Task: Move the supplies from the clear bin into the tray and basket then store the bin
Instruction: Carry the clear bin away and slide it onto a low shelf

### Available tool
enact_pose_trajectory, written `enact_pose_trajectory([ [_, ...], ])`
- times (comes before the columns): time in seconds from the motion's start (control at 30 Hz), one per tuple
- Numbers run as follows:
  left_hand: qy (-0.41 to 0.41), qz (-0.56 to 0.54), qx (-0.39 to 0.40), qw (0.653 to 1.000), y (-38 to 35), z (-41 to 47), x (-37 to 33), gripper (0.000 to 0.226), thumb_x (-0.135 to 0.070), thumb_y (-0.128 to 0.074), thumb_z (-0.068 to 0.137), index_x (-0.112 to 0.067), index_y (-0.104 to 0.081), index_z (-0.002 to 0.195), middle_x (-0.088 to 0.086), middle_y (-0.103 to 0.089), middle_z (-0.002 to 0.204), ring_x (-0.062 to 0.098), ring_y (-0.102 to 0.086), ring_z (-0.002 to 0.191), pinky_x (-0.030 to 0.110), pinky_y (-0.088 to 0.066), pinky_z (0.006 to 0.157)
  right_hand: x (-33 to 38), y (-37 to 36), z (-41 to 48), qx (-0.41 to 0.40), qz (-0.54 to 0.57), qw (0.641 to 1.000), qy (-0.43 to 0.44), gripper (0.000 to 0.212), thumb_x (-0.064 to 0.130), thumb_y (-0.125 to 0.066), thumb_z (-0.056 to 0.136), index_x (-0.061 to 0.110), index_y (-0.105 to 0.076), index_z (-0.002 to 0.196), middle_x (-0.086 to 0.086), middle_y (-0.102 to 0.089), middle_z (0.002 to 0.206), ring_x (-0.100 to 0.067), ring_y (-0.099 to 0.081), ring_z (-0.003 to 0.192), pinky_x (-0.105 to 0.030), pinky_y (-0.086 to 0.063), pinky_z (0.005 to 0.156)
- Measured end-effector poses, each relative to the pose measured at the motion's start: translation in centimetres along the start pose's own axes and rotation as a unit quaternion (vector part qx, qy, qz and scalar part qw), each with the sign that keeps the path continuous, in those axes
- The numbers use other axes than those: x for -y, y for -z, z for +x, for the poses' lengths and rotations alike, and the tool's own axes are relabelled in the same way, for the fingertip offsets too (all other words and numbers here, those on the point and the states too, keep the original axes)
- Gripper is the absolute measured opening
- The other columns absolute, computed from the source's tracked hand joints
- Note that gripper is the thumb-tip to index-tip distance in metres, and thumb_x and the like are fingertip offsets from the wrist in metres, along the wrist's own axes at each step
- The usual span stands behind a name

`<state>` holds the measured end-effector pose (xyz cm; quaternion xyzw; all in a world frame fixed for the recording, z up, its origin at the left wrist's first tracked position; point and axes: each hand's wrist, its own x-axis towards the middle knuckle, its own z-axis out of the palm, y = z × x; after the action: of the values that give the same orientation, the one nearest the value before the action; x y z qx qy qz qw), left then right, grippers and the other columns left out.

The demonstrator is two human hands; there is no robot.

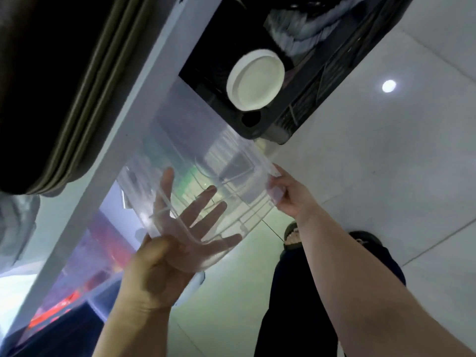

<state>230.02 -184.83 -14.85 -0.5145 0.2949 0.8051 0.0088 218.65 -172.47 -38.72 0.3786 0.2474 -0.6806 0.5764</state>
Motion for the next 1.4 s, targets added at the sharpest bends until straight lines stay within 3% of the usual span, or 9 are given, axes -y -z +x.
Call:
enact_pose_trajectory([
  [0.07,-0.056,-0.035,0.124,0.990,0.0,-1.9,0.8,0.100,0.001,-0.057,0.064,-0.042,-0.022,0.147,0.024,-0.023,0.153,0.045,-0.025,0.140,0.082,-0.025,0.092,0.8,0.7,-1.6,-0.003,-0.019,1.000,0.002,0.056,-0.008,-0.050,0.088,0.014,-0.043,0.140,-0.010,-0.052,0.115,-0.014,-0.059,0.081,-0.017,-0.052,0.051],
  [0.1,-0.055,-0.051,0.132,0.988,0.4,-3.0,1.1,0.101,0.008,-0.042,0.063,-0.043,-0.019,0.148,0.026,-0.015,0.155,0.049,-0.015,0.141,0.084,-0.017,0.094,1.3,0.8,-2.6,0.002,-0.045,0.999,0.004,0.058,-0.006,-0.052,0.088,0.015,-0.041,0.140,-0.012,-0.048,0.120,-0.015,-0.058,0.084,-0.019,-0.052,0.053],
  [0.17,-0.044,-0.078,0.143,0.986,1.0,-4.5,1.4,0.103,0.013,-0.027,0.060,-0.044,-0.023,0.146,0.029,-0.018,0.153,0.053,-0.020,0.138,0.083,-0.021,0.093,2.1,0.9,-4.5,0.012,-0.086,0.996,0.015,0.061,-0.004,-0.056,0.085,0.014,-0.039,0.141,-0.013,-0.048,0.118,-0.015,-0.061,0.081,-0.021,-0.054,0.055],
  [0.23,-0.047,-0.076,0.080,0.993,1.6,-5.6,1.6,0.099,0.014,-0.018,0.063,-0.044,-0.035,0.142,0.026,-0.036,0.147,0.049,-0.040,0.130,0.075,-0.037,0.089,2.5,0.9,-6.1,0.004,-0.083,0.996,0.012,0.059,-0.006,-0.059,0.083,0.018,-0.046,0.135,-0.011,-0.054,0.109,-0.016,-0.066,0.074,-0.021,-0.054,0.056],
  [0.37,-0.120,-0.045,-0.087,0.988,2.8,-7.9,2.4,0.059,0.004,-0.030,0.084,-0.037,-0.051,0.122,0.016,-0.056,0.132,0.035,-0.058,0.117,0.054,-0.055,0.082,2.9,0.4,-8.6,-0.043,-0.128,0.991,-0.003,0.062,-0.007,-0.062,0.082,0.023,-0.048,0.134,-0.008,-0.060,0.109,-0.016,-0.070,0.076,-0.025,-0.055,0.062],
  [0.47,-0.167,-0.057,-0.144,0.974,3.4,-9.2,2.8,0.053,0.002,-0.039,0.092,-0.038,-0.052,0.123,0.008,-0.065,0.119,0.033,-0.062,0.113,0.049,-0.056,0.081,2.8,-0.3,-10.3,-0.052,-0.145,0.988,-0.018,0.063,-0.007,-0.062,0.084,0.023,-0.046,0.136,-0.010,-0.059,0.107,-0.018,-0.070,0.078,-0.031,-0.056,0.069],
  [0.67,-0.192,-0.060,-0.127,0.971,4.5,-11.9,4.2,0.067,0.007,-0.048,0.079,-0.037,-0.049,0.130,0.008,-0.067,0.119,0.033,-0.065,0.108,0.049,-0.057,0.082,1.6,-0.7,-14.4,-0.107,-0.193,0.975,0.006,0.065,-0.011,-0.059,0.083,0.024,-0.046,0.135,-0.008,-0.053,0.120,-0.020,-0.063,0.091,-0.031,-0.057,0.073],
  [0.97,-0.164,-0.114,-0.064,0.978,9.8,-16.3,10.0,0.076,0.010,-0.049,0.080,-0.033,-0.040,0.142,0.017,-0.054,0.137,0.041,-0.055,0.120,0.055,-0.053,0.087,-1.9,0.8,-21.6,-0.112,-0.205,0.971,0.058,0.053,-0.016,-0.049,0.083,0.024,-0.057,0.118,-0.001,-0.067,0.074,-0.012,-0.065,0.062,-0.025,-0.055,0.054],
  [1.4,-0.178,-0.243,-0.038,0.953,22.6,-19.9,16.1,0.065,0.002,-0.048,0.085,-0.039,-0.049,0.135,0.003,-0.067,0.122,0.032,-0.059,0.118,0.053,-0.054,0.086,-12.5,-2.7,-24.7,-0.034,-0.265,0.940,0.213,0.068,-0.023,-0.041,0.081,0.028,-0.054,0.125,0.001,-0.058,0.073,-0.014,-0.054,0.070,-0.023,-0.054,0.071],
])
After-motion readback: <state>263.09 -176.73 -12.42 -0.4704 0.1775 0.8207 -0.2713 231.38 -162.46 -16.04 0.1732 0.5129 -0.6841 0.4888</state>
